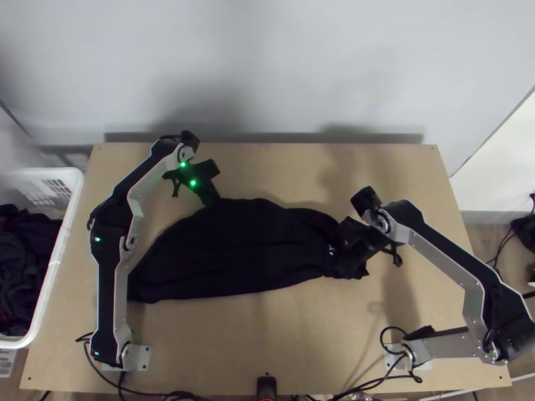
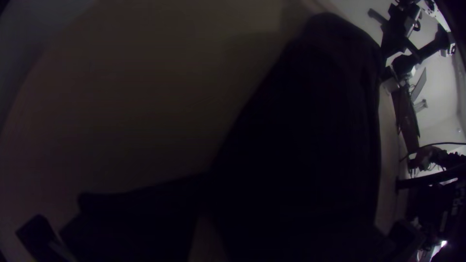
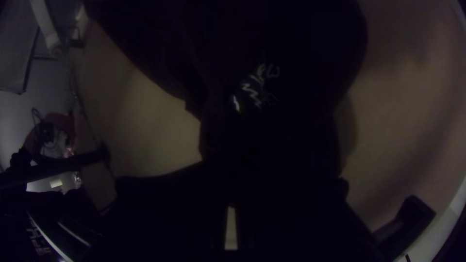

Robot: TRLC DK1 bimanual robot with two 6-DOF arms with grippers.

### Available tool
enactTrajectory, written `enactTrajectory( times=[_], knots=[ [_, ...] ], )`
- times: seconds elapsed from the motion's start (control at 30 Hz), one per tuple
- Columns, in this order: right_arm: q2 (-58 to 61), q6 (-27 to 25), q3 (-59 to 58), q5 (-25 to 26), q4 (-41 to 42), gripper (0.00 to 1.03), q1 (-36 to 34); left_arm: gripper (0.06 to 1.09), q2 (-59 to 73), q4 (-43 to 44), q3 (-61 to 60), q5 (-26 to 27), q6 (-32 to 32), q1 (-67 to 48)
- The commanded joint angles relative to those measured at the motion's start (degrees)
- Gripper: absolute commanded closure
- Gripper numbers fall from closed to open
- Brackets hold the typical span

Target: Fold the t-shirt

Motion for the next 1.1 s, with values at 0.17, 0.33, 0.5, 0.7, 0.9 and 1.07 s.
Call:
enactTrajectory(
  times=[0.17, 0.33, 0.5, 0.7, 0.9, 1.07],
  knots=[
    [-0.1, 0.0, 0.2, 0.4, 0.2, 1.00, -0.4, 1.04, -2.8, 0.0, 0.6, -0.1, -1.9, 2.0],
    [-1.6, 0.1, 0.5, 0.4, 0.3, 1.00, -2.0, 1.04, -8.3, 2.9, 4.6, 3.8, -10.4, 6.0],
    [-4.5, 0.5, 1.9, 0.4, 1.7, 1.00, -4.0, 1.04, -17.5, 2.7, 3.6, 6.4, -14.3, 10.3],
    [-8.3, 0.7, 11.6, 0.4, 1.8, 1.00, -8.6, 1.04, -33.8, 1.9, -1.0, 9.9, -17.8, 16.4],
    [-10.2, 1.1, 24.0, 0.4, 1.8, 1.00, -12.7, 1.04, -47.6, -1.5, -4.6, 14.1, -20.9, 21.5],
    [-14.4, 3.0, 27.2, 0.3, 1.8, 1.00, -6.6, 1.04, -60.3, -1.8, -10.4, 15.2, -23.7, 17.1]
  ],
)
